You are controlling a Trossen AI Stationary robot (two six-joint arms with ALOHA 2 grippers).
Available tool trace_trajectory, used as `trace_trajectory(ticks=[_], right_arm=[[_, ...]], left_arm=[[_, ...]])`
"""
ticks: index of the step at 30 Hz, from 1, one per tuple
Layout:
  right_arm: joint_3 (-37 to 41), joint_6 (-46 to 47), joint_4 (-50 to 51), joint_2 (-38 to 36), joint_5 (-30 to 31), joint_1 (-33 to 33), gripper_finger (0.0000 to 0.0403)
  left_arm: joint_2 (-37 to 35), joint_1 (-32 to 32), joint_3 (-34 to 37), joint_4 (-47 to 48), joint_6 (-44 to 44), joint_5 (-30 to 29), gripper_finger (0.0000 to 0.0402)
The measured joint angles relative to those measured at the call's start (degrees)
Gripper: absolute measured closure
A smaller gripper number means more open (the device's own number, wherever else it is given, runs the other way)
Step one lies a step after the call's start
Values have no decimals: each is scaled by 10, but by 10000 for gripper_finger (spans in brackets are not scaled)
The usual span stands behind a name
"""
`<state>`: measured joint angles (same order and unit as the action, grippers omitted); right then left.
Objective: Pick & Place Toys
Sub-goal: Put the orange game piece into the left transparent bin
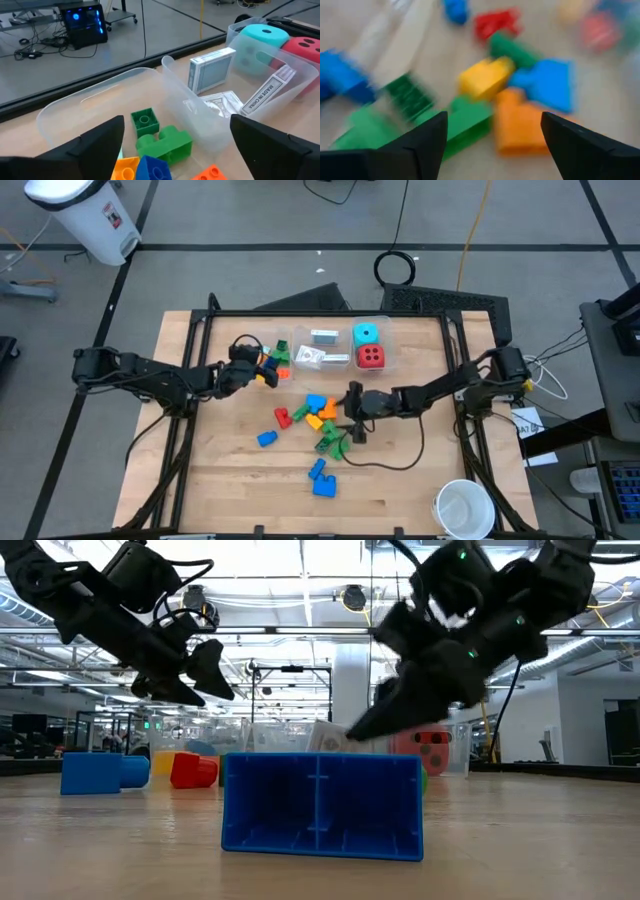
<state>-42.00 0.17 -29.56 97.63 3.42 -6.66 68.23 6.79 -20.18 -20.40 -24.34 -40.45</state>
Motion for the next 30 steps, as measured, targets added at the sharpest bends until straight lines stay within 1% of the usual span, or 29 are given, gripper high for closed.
trace_trajectory(ticks=[2, 3, 7, 10, 14, 16, 19, 22, 25, 30], right_arm=[[0, 22, 4, 13, -47, 9, 124], [0, 29, 4, 17, -59, 13, 129], [-1, 47, 29, 18, -64, 24, 145], [-2, 65, 117, -13, -64, 29, 153], [3, 104, 288, -74, -61, 29, 161], [0, 121, 339, -112, -33, 25, 164], [0, 124, 390, -157, 34, 12, 170], [1, 108, 367, -175, 87, -2, 171], [-1, 97, 332, -175, 137, -10, 167], [0, 109, 331, -156, 179, -4, 157]], left_arm=[[0, 0, 0, -1, -1, 0, 47], [0, 0, 0, -1, 0, 1, 50], [0, 0, 0, -2, 0, 1, 55], [0, 0, 0, -2, 0, 1, 53], [0, -1, 0, -1, 0, 2, 53], [0, 0, 0, -1, -1, 9, 53], [0, 0, 0, -1, -2, 18, 53], [0, 0, 0, -1, -2, 18, 53], [0, -1, 0, -2, -2, 18, 53], [0, 0, 0, -4, -2, 31, 52]])
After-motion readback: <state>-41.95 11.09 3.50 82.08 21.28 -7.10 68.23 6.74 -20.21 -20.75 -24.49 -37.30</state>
